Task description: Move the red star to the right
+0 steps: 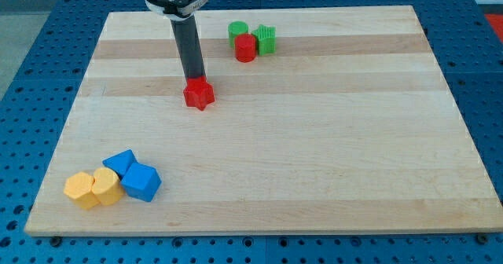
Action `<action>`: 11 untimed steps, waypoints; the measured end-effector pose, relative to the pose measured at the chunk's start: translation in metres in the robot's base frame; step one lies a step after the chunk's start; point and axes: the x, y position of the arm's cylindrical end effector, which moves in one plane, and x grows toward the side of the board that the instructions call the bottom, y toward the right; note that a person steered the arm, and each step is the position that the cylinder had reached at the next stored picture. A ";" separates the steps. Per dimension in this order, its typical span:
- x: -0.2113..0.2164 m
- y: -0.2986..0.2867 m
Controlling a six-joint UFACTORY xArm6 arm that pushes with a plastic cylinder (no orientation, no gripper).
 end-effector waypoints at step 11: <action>0.034 0.120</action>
